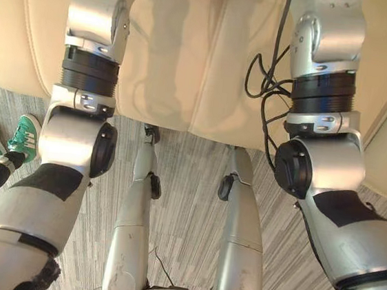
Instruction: Pick up cushions and gather them together orderly.
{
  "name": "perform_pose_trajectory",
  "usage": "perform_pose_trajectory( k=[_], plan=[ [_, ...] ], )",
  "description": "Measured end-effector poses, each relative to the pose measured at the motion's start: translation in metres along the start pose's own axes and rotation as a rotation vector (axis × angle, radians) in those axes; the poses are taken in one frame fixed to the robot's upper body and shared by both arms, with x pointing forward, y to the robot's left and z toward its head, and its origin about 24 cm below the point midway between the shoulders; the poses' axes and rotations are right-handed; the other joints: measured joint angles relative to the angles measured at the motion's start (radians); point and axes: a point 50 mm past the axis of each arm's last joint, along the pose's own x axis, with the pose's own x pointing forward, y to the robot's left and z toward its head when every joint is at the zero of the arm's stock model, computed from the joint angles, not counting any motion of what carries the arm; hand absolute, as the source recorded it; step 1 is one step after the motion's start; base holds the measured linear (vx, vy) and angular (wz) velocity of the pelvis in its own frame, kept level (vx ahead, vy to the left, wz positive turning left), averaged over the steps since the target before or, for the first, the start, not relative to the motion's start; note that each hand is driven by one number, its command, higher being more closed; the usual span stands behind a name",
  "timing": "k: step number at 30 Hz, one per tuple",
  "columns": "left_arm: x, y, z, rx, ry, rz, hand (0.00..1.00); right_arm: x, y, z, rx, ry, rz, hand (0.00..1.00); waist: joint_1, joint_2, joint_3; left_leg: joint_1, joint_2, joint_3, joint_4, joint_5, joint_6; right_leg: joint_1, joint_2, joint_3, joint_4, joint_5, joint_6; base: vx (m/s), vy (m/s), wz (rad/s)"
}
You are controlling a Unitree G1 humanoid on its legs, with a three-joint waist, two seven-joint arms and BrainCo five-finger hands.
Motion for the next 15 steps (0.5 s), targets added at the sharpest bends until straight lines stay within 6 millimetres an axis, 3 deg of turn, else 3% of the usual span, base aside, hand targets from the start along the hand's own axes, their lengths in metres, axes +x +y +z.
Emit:
perform_pose_trajectory(
  k=[5, 10, 15],
  plan=[
    [-0.003, 0.015, -0.011, 0.044, 0.016, 0.008, 0.00, -0.003, -0.007, -0.012, 0.011, 0.047, -0.010, 0.00, -0.008, 0.000, 0.000, 0.009, 0.006, 0.002, 0.000, 0.000, 0.000, 0.007, 0.006, 0.001, 0.000, 0.001, -0.002, 0.05, -0.046, -0.03],
    [-0.016, 0.031, -0.037, 0.086, 0.088, 0.029, 0.00, -0.008, -0.023, -0.030, -0.031, 0.089, -0.020, 0.00, -0.007, 0.000, 0.000, 0.048, 0.017, 0.008, 0.000, -0.001, 0.000, 0.041, 0.019, 0.001, 0.000, -0.001, -0.006, 0.03, -0.052, -0.08],
    [-0.023, 0.056, -0.040, 0.064, 0.083, 0.088, 0.00, -0.008, -0.041, -0.026, -0.038, 0.047, -0.030, 0.00, -0.010, 0.000, 0.000, 0.061, 0.025, 0.013, 0.000, -0.006, 0.008, 0.048, 0.027, 0.001, 0.000, 0.004, -0.013, 0.02, -0.045, -0.07]
  ],
)
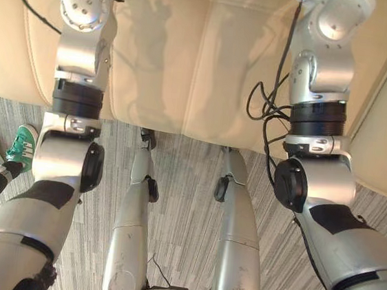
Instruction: Pick up cushions and gather them together orderly.
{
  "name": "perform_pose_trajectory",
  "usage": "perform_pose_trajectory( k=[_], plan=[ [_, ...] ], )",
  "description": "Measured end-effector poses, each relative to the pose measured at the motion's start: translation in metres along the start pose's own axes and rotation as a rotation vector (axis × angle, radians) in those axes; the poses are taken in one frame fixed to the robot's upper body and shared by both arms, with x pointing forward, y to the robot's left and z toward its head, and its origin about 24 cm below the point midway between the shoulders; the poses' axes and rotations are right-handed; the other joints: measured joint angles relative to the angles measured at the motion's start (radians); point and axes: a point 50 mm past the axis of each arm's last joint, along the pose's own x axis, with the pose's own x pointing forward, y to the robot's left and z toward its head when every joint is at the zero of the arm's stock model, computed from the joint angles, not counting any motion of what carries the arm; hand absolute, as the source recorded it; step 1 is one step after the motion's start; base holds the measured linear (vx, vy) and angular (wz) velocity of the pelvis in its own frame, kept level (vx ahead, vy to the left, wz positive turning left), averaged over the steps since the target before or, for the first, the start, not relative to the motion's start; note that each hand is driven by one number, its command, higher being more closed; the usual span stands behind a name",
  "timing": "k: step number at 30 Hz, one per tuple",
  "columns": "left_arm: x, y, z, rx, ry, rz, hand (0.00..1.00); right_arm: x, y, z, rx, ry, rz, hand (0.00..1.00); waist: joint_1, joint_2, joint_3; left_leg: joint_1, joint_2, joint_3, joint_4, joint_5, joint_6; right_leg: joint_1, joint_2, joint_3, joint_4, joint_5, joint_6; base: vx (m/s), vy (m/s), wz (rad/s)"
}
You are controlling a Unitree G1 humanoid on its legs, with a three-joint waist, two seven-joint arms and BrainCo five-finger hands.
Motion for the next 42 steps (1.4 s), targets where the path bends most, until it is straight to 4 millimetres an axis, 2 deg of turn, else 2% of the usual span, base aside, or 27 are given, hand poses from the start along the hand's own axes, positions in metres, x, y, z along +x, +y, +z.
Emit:
perform_pose_trajectory(
  k=[3, 8, 12, 16, 18, 22, 24, 27, 31, 33, 37, 42],
  plan=[
    [-0.006, 0.022, -0.008, 0.011, 0.010, 0.055, 0.00, 0.001, -0.009, 0.004, -0.022, -0.032, -0.006, 0.00, 0.001, 0.000, 0.000, 0.025, 0.008, 0.003, 0.000, 0.000, 0.000, 0.023, 0.009, 0.000, 0.000, 0.000, -0.002, 0.03, -0.046, -0.07],
    [-0.011, 0.041, -0.007, -0.009, -0.020, 0.091, 0.00, 0.004, -0.025, 0.010, -0.098, -0.104, 0.028, 0.00, 0.002, 0.000, 0.000, 0.051, 0.013, 0.006, 0.000, -0.006, 0.008, 0.045, 0.015, -0.001, 0.006, -0.004, -0.006, 0.01, -0.047, -0.03],
    [-0.021, 0.057, 0.000, -0.029, -0.070, 0.097, 0.00, -0.010, -0.031, 0.011, -0.190, -0.166, 0.115, 0.00, 0.002, -0.001, 0.000, 0.069, 0.015, 0.013, 0.000, -0.011, 0.014, 0.061, 0.015, -0.002, 0.006, -0.008, -0.006, 0.00, -0.016, -0.02],
    [-0.045, 0.088, -0.011, -0.006, -0.061, 0.154, 0.00, -0.027, -0.043, 0.006, -0.233, -0.182, 0.147, 0.00, -0.001, -0.001, 0.000, 0.121, 0.015, 0.012, 0.000, -0.011, 0.013, 0.108, 0.014, -0.006, 0.015, -0.013, -0.006, 0.02, -0.012, -0.01],
    [-0.062, 0.103, -0.019, 0.026, -0.038, 0.169, 0.00, -0.037, -0.053, 0.000, -0.267, -0.177, 0.171, 0.00, -0.002, -0.001, 0.001, 0.165, 0.013, 0.009, 0.000, -0.013, 0.012, 0.147, 0.008, -0.015, 0.037, -0.038, -0.007, 0.00, -0.025, 0.10],
    [-0.083, 0.114, -0.023, 0.032, -0.030, 0.170, 0.00, -0.049, -0.061, 0.000, -0.288, -0.191, 0.235, 0.00, 0.003, -0.001, 0.001, 0.188, 0.012, 0.004, 0.000, -0.030, 0.018, 0.166, -0.001, -0.035, 0.059, -0.068, -0.009, -0.03, -0.025, 0.11],
    [-0.102, 0.122, -0.041, 0.062, 0.053, 0.155, 0.00, -0.056, -0.067, -0.010, -0.315, -0.154, 0.274, 0.00, 0.004, -0.001, 0.000, 0.205, 0.003, 0.006, 0.000, -0.035, 0.021, 0.182, -0.011, -0.044, 0.067, -0.069, -0.009, -0.04, -0.016, 0.06],
    [-0.121, 0.125, -0.056, 0.074, 0.135, 0.125, 0.00, -0.065, -0.072, -0.023, -0.347, -0.104, 0.323, 0.00, 0.005, -0.002, 0.000, 0.225, -0.002, -0.002, 0.000, -0.033, 0.027, 0.207, -0.021, -0.057, 0.071, -0.074, -0.009, -0.03, -0.022, 0.10],
    [-0.136, 0.123, -0.068, 0.095, 0.202, 0.067, 0.00, -0.071, -0.064, -0.028, -0.349, -0.089, 0.395, 0.00, 0.015, -0.002, 0.000, 0.242, -0.005, -0.005, 0.000, -0.029, 0.033, 0.220, -0.029, -0.060, 0.083, -0.084, -0.009, 0.00, -0.028, 0.04],
    [-0.141, 0.122, -0.071, 0.093, 0.221, 0.057, 0.00, -0.071, -0.064, -0.030, -0.351, -0.086, 0.402, 0.00, 0.021, -0.002, 0.000, 0.243, -0.005, -0.011, 0.000, -0.028, 0.034, 0.221, -0.031, -0.065, 0.090, -0.089, -0.010, 0.00, -0.039, 0.08],
    [-0.151, 0.119, -0.078, 0.081, 0.264, 0.043, 0.00, -0.070, -0.069, -0.050, -0.394, -0.007, 0.408, 0.00, 0.030, -0.001, 0.000, 0.244, -0.011, -0.032, 0.000, -0.023, 0.031, 0.226, -0.045, -0.086, 0.115, -0.109, -0.010, 0.01, -0.047, 0.15],
    [-0.156, 0.120, -0.081, 0.076, 0.282, 0.049, 0.00, -0.062, -0.065, -0.054, -0.402, 0.008, 0.400, 0.00, 0.047, -0.001, 0.000, 0.238, -0.020, -0.038, 0.000, -0.028, 0.038, 0.223, -0.053, -0.089, 0.120, -0.116, -0.005, 0.01, -0.045, 0.07]
  ],
)
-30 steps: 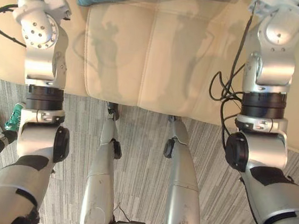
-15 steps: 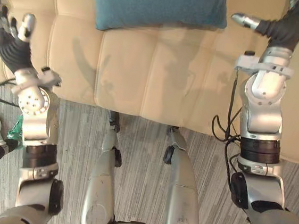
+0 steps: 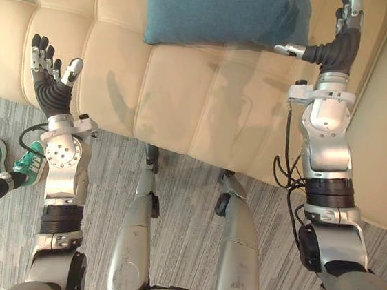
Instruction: Pick up cushions and gather them together orderly.
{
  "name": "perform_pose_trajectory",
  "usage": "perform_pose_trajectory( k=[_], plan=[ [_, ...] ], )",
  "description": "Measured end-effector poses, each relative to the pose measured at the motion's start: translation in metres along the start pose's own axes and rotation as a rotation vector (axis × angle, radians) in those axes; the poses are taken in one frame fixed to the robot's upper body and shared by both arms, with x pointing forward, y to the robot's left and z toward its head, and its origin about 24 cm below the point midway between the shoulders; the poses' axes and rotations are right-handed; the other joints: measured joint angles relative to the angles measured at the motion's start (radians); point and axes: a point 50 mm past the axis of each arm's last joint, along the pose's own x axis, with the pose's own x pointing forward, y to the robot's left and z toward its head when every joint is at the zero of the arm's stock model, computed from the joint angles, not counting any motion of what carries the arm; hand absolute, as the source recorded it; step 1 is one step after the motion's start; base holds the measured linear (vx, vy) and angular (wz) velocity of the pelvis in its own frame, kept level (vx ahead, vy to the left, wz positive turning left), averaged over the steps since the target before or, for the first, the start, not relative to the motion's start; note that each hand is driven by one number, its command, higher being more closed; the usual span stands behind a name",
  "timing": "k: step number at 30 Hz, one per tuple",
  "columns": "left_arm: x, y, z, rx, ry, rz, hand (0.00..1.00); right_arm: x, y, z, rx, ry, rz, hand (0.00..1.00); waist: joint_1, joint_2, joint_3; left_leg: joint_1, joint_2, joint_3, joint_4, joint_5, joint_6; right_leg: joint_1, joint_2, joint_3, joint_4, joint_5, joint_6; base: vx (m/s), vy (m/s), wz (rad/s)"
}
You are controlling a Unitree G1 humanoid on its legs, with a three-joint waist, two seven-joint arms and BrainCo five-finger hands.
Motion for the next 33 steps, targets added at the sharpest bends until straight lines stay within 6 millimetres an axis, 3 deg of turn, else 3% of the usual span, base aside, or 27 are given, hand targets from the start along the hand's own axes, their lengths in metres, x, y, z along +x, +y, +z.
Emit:
perform_pose_trajectory(
  k=[5, 10, 16, 17, 21, 23, 33],
  plan=[
    [-0.007, 0.001, -0.005, -0.048, 0.025, 0.016, 0.00, 0.017, 0.001, 0.013, 0.015, -0.037, -0.017, 0.00, 0.030, 0.001, 0.000, -0.030, -0.003, -0.009, 0.000, -0.003, 0.002, -0.032, -0.011, -0.003, 0.015, 0.003, 0.004, 0.01, -0.048, 0.04],
    [-0.020, -0.004, -0.006, -0.075, 0.040, -0.029, 0.00, 0.044, -0.012, 0.009, 0.013, 0.016, -0.060, 0.00, 0.062, 0.003, 0.001, -0.068, -0.005, -0.018, 0.000, 0.002, -0.005, -0.068, -0.016, -0.009, 0.022, 0.001, 0.004, 0.01, -0.068, 0.05],
    [-0.036, -0.017, -0.009, -0.166, 0.066, -0.051, 0.00, 0.073, -0.034, 0.023, 0.071, 0.015, -0.127, 0.00, 0.088, 0.037, 0.020, -0.107, -0.010, -0.035, 0.000, 0.007, -0.012, -0.101, -0.026, -0.020, 0.031, -0.004, 0.006, 0.00, -0.065, 0.07],
    [-0.037, -0.019, -0.009, -0.170, 0.070, -0.057, 0.00, 0.077, -0.039, 0.024, 0.083, 0.018, -0.149, 1.00, 0.093, 0.043, 0.024, -0.112, -0.012, -0.035, 0.000, 0.007, -0.012, -0.107, -0.028, -0.019, 0.033, -0.005, 0.007, -0.01, -0.066, 0.05],
    [-0.038, -0.019, -0.002, -0.203, 0.045, -0.060, 0.00, 0.086, -0.046, 0.032, 0.139, 0.008, -0.190, 1.00, 0.101, 0.044, 0.025, -0.134, -0.012, -0.034, 0.000, 0.008, -0.014, -0.134, -0.030, -0.016, 0.039, -0.005, 0.007, -0.01, -0.063, 0.00],
    [-0.039, -0.023, -0.001, -0.222, 0.039, -0.073, 0.00, 0.092, -0.050, 0.037, 0.134, 0.001, -0.194, 1.00, 0.109, 0.060, 0.033, -0.137, -0.012, -0.036, 0.000, 0.007, -0.015, -0.135, -0.031, -0.019, 0.041, -0.007, 0.007, -0.02, -0.060, 0.04],
    [-0.038, -0.028, 0.009, -0.266, 0.004, -0.049, 0.00, 0.098, -0.043, 0.041, 0.049, -0.018, -0.148, 1.00, 0.113, 0.072, 0.038, -0.166, -0.014, -0.042, 0.000, 0.000, -0.029, -0.170, -0.042, -0.025, 0.072, -0.027, 0.006, -0.03, -0.070, 0.04]
  ],
)
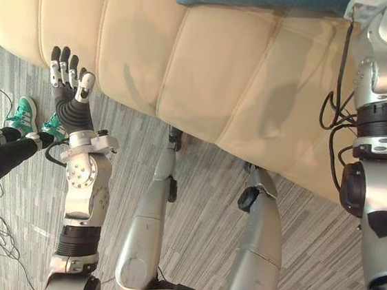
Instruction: Pick up cushions and gather them together orderly.
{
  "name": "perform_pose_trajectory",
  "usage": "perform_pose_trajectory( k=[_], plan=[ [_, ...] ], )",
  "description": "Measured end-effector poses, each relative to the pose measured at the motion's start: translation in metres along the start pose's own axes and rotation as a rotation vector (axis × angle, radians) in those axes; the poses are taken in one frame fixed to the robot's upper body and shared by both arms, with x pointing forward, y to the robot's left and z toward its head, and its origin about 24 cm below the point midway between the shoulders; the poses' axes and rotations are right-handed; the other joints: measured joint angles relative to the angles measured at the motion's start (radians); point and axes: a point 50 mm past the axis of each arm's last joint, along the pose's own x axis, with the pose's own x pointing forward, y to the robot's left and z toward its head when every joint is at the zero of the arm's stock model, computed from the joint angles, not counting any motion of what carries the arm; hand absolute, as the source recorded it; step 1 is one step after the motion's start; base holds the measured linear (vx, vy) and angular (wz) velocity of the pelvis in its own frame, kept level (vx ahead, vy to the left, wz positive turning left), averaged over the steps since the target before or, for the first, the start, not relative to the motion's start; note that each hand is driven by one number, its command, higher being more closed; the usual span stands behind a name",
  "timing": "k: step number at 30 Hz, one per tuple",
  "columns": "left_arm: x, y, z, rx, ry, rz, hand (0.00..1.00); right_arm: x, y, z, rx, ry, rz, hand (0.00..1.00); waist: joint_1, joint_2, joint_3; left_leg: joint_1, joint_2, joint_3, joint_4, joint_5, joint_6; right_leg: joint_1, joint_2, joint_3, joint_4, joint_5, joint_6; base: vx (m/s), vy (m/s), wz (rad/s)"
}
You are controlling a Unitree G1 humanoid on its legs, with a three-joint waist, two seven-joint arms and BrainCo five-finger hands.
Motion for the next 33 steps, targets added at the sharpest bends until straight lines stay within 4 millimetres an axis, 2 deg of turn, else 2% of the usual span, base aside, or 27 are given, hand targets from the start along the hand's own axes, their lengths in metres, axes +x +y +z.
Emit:
perform_pose_trajectory(
  k=[4, 12, 24, 33],
  plan=[
    [0.002, -0.003, 0.001, -0.014, -0.009, 0.012, 0.00, 0.002, -0.009, -0.001, -0.030, 0.002, -0.019, 1.00, -0.002, 0.000, 0.000, -0.008, -0.001, -0.010, 0.000, 0.000, 0.000, -0.003, -0.003, -0.005, 0.002, -0.004, 0.001, -0.02, -0.093, 0.05],
    [0.003, -0.004, 0.002, -0.022, -0.014, 0.025, 0.00, -0.002, -0.003, -0.005, -0.024, 0.006, -0.012, 1.00, -0.003, 0.001, -0.001, 0.000, -0.002, -0.004, 0.000, 0.008, 0.004, 0.002, -0.003, -0.002, 0.001, -0.005, 0.000, -0.02, -0.095, -0.01],
    [0.001, -0.007, 0.005, -0.052, -0.029, 0.056, 0.00, -0.030, 0.018, -0.030, 0.068, 0.081, -0.014, 1.00, -0.003, 0.002, -0.003, 0.051, -0.001, 0.003, 0.000, 0.006, 0.002, 0.055, 0.002, 0.000, -0.013, -0.004, 0.001, -0.02, -0.094, -0.02],
    [-0.001, -0.004, 0.005, -0.068, -0.029, 0.113, 0.00, -0.055, 0.032, -0.039, 0.181, 0.120, -0.057, 1.00, -0.005, 0.001, -0.004, 0.066, 0.005, 0.000, 0.000, 0.007, 0.003, 0.075, 0.010, -0.011, -0.018, -0.008, -0.003, -0.01, -0.101, -0.01]
  ],
)
